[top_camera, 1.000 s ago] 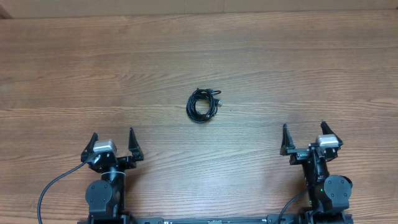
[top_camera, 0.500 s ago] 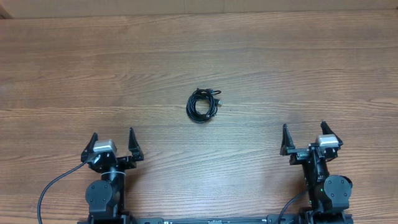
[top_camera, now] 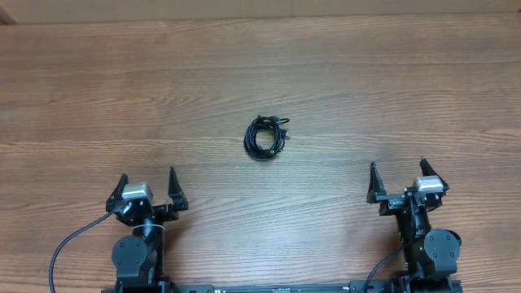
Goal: Untangle cables
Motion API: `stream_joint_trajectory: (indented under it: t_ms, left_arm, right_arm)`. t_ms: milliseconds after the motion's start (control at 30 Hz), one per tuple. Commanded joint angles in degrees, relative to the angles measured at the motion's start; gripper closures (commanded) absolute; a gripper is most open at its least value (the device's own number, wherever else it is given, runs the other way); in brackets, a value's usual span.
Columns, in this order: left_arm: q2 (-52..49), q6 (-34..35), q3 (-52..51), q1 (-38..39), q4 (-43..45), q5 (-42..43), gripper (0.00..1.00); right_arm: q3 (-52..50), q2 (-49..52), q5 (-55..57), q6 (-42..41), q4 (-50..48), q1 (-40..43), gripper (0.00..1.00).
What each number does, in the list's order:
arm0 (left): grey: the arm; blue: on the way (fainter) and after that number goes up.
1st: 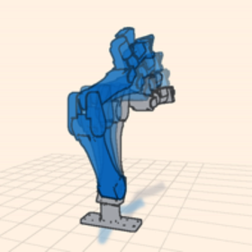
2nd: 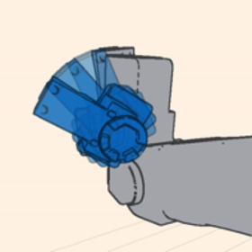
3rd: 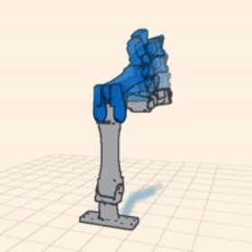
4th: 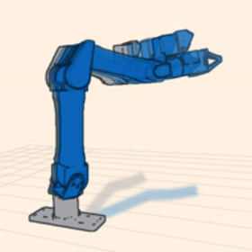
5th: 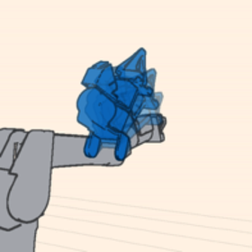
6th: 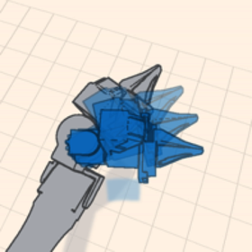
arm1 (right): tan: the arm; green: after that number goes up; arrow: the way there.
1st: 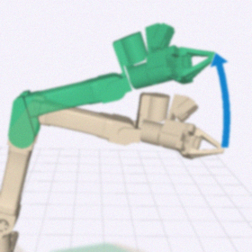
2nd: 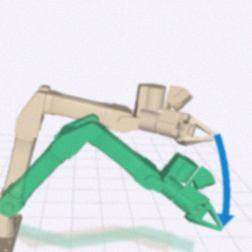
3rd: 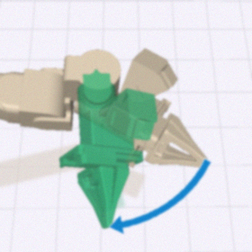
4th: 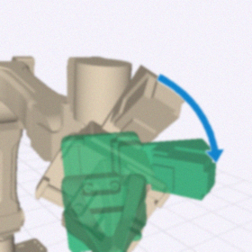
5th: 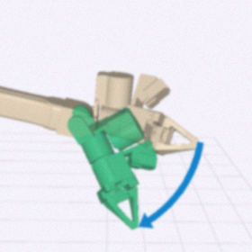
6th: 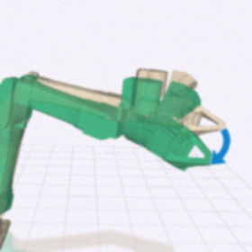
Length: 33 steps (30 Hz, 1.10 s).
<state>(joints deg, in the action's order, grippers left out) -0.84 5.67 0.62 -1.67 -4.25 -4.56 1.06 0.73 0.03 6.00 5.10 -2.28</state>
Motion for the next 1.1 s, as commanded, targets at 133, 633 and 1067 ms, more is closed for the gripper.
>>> stream_joint_trajectory:
  t_ms: [133, 633, 1067]
  left_arm:
    - [0.6, 0.6, -0.3, -0.6, 0.2, 0.1, 0.00]
    - [0.6, 6.4, -0.3, -0.6, -0.2, 6.9, 0.00]
    - [0.6, 44.2, -0.3, -0.5, 11.3, 34.6, 0.01]
  right_arm:
    - [-0.6, -0.6, 0.3, -0.1, -0.3, 0.1, 0.00]
    - [-0.6, -0.6, 0.3, -0.1, -0.3, 0.1, 0.00]
    - [-0.6, -0.6, 0.3, -0.1, -0.3, 0.1, 0.00]
